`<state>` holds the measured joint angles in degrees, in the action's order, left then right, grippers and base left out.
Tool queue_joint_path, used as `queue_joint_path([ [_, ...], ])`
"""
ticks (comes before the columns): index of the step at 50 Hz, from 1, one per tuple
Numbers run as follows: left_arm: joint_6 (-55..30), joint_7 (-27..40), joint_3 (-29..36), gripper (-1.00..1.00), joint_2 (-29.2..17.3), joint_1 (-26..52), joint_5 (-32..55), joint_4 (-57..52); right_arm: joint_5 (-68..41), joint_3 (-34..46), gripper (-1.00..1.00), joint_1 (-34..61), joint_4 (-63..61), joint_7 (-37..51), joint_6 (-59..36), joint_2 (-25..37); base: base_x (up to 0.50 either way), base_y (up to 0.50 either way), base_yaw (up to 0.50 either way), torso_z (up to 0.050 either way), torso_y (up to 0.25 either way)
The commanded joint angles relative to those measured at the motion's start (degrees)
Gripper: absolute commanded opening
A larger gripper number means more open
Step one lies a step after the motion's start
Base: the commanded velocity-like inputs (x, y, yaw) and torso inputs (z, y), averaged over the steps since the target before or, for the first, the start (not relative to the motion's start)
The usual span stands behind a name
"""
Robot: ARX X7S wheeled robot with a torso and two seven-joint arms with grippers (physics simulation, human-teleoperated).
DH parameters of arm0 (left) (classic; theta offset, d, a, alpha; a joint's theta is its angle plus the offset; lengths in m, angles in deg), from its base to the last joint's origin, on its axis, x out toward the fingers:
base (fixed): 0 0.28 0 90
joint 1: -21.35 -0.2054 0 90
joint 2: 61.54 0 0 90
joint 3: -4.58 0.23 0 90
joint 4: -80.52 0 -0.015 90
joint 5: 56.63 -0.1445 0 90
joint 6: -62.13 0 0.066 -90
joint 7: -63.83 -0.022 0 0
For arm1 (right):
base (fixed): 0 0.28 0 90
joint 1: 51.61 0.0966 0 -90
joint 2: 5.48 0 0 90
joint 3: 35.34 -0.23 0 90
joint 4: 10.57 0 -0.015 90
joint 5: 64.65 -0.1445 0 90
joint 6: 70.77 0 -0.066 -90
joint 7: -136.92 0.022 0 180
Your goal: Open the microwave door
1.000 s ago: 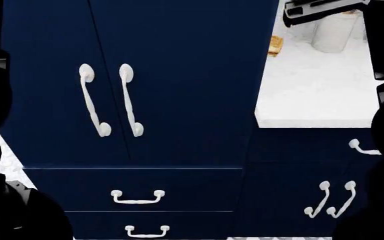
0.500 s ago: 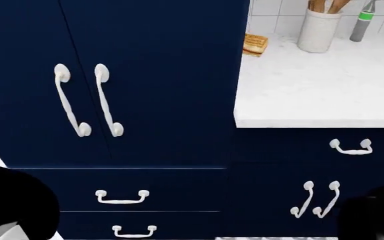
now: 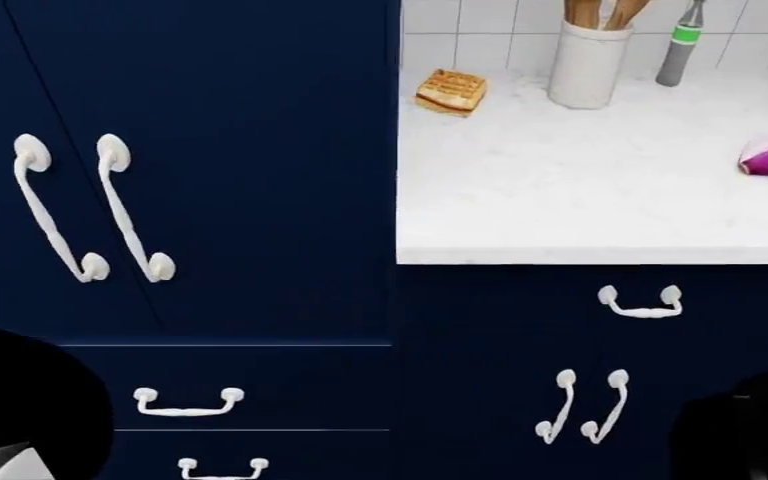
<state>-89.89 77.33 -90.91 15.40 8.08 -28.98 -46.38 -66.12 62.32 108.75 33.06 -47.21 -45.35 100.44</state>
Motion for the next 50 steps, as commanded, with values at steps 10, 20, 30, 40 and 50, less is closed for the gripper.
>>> queue_joint_path([
  [10, -0.4, 0.3, -0.1, 1.00, -1.1, 0.9, 0.6, 0.6, -0.9, 0.1, 1.00, -1.0, 0.9, 0.2, 0.6, -0.5, 0.43, -0.03, 0.00, 0.000, 0.000],
  [20, 0.0, 0.6, 0.4, 1.00, -1.2, 0.7, 0.7, 0.7, -1.0, -0.1, 1.00, -1.0, 0.4, 0.4, 0.0, -0.4, 0.43, -0.04, 0.00, 0.000, 0.000],
  [30, 0.4, 1.0, 0.9, 1.00, -1.1, 0.7, 0.7, 0.9, -1.1, -0.1, 1.00, -1.3, 0.5, 0.8, 0.6, -0.4, 0.32, -0.03, 0.00, 0.000, 0.000],
  [40, -0.6, 1.0, 0.1, 1.00, -1.7, 1.1, 1.7, 0.6, -1.2, 0.4, 1.00, -1.1, 0.7, 1.1, 0.6, -0.5, 0.00, 0.00, 0.00, 0.000, 0.002],
  [50, -6.3, 1.6, 1.4, 1.00, -2.3, 10.3, 2.4, 7.5, -1.9, -0.1, 1.00, -0.7, -0.6, 0.8, -1.1, -0.3, 0.00, 0.00, 0.00, 0.000, 0.000],
])
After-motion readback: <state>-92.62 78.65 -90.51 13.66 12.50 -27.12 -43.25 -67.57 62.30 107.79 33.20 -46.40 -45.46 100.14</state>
